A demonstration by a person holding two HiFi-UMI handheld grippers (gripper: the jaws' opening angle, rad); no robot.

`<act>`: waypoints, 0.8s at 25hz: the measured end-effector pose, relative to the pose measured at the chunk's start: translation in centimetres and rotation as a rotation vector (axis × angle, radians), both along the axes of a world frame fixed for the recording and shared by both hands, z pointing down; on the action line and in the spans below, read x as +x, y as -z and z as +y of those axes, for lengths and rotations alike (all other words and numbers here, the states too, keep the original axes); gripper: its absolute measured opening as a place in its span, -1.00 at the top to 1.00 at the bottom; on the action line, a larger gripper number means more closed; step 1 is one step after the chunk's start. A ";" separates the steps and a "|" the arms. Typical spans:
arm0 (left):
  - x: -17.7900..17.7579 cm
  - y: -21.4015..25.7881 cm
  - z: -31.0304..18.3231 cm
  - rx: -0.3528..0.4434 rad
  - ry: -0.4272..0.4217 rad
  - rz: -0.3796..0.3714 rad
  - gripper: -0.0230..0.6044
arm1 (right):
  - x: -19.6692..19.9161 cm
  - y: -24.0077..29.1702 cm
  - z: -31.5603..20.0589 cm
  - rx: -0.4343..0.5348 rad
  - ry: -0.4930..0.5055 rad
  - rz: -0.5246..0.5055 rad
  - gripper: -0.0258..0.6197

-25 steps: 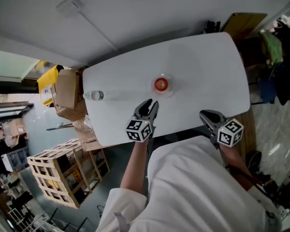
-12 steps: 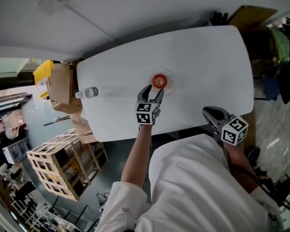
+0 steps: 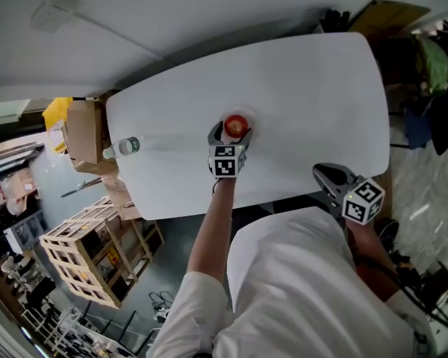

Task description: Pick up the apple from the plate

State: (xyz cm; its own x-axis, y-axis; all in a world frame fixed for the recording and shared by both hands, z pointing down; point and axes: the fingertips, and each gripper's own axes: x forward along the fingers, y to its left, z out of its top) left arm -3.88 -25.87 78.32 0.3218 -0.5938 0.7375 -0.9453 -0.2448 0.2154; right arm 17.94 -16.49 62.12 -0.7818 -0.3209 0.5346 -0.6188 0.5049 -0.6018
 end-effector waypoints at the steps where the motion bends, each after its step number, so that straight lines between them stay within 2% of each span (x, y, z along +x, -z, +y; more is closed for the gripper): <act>1: 0.1 -0.3 -0.1 -0.008 0.002 -0.007 -0.33 | 0.3 -0.1 -0.1 -0.003 -0.002 0.001 0.79; 5: -0.2 -1.4 -0.7 -0.034 0.038 -0.040 -0.33 | 1.7 -0.6 -0.6 -0.010 -0.010 0.005 0.79; 10: -0.3 -0.7 -1.0 -0.047 0.078 -0.017 -0.28 | 2.5 -0.8 -1.0 -0.014 -0.013 -0.001 0.79; 14: -0.1 0.6 -0.3 -0.029 0.083 0.014 -0.27 | 2.0 -0.7 -1.0 -0.008 0.012 -0.018 0.79; 20: -0.6 5.0 1.3 0.031 0.098 0.077 -0.27 | 0.1 0.4 -1.0 0.022 0.042 -0.039 0.79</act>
